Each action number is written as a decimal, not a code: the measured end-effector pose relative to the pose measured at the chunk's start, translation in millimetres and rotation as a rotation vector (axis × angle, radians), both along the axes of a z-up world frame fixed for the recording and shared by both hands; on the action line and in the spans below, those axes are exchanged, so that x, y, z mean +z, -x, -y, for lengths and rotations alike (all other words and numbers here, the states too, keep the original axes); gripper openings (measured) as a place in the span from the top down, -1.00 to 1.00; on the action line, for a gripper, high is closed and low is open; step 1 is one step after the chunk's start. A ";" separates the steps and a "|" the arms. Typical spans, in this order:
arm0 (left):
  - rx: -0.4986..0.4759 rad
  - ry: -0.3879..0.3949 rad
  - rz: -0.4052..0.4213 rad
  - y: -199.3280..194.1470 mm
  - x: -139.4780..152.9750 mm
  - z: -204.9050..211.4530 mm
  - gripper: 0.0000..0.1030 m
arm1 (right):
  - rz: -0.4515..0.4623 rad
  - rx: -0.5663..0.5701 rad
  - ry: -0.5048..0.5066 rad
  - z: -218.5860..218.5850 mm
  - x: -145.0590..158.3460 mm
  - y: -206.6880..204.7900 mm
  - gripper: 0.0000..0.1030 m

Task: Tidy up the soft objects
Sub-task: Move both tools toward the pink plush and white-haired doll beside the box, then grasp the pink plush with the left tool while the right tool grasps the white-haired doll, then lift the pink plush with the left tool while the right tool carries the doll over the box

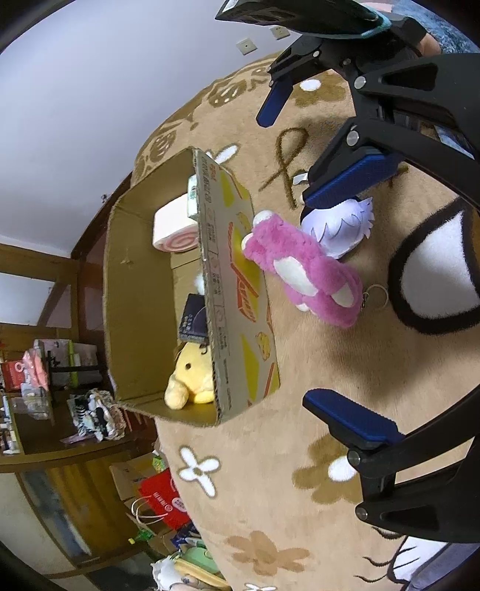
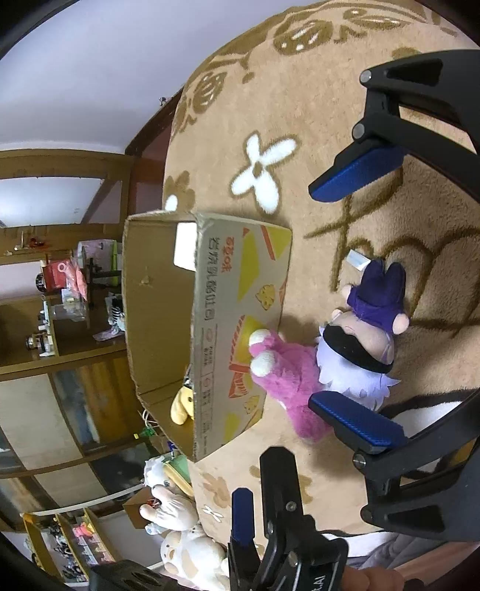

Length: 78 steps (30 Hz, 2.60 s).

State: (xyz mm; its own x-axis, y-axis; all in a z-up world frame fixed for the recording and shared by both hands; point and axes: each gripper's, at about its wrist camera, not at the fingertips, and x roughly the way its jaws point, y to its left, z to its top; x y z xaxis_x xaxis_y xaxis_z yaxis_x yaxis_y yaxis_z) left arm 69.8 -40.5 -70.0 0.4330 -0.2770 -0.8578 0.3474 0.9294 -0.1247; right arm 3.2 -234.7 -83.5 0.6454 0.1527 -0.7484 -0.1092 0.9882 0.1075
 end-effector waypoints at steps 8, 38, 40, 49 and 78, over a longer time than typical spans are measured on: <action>-0.026 -0.012 -0.068 -9.3 -20.8 10.9 -0.88 | -0.054 0.039 -0.007 -9.4 -12.8 -4.6 -1.00; 0.032 -0.043 -0.160 -24.8 -78.4 13.8 -0.72 | -0.256 0.095 -0.110 -23.9 -66.4 -25.3 -1.00; 0.016 -0.045 -0.141 -20.8 -78.7 20.6 -0.56 | -0.262 0.096 -0.110 -22.1 -67.8 -24.7 -1.00; -0.014 -0.023 -0.170 -15.5 -78.9 28.1 0.09 | -0.254 0.102 -0.083 -26.7 -65.7 -20.0 -0.96; 0.129 -0.031 0.003 30.6 -17.5 -19.7 0.18 | 0.085 -0.074 -0.119 22.9 19.6 13.8 -0.83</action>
State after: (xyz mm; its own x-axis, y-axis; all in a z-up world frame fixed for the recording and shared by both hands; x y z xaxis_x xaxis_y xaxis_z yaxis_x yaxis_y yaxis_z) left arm 39.2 -20.7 -87.6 0.4658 -0.1917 -0.8639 0.2246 0.9699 -0.0941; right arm -10.6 -257.6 -63.9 0.7184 0.1867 -0.6701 -0.0505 0.9748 0.2174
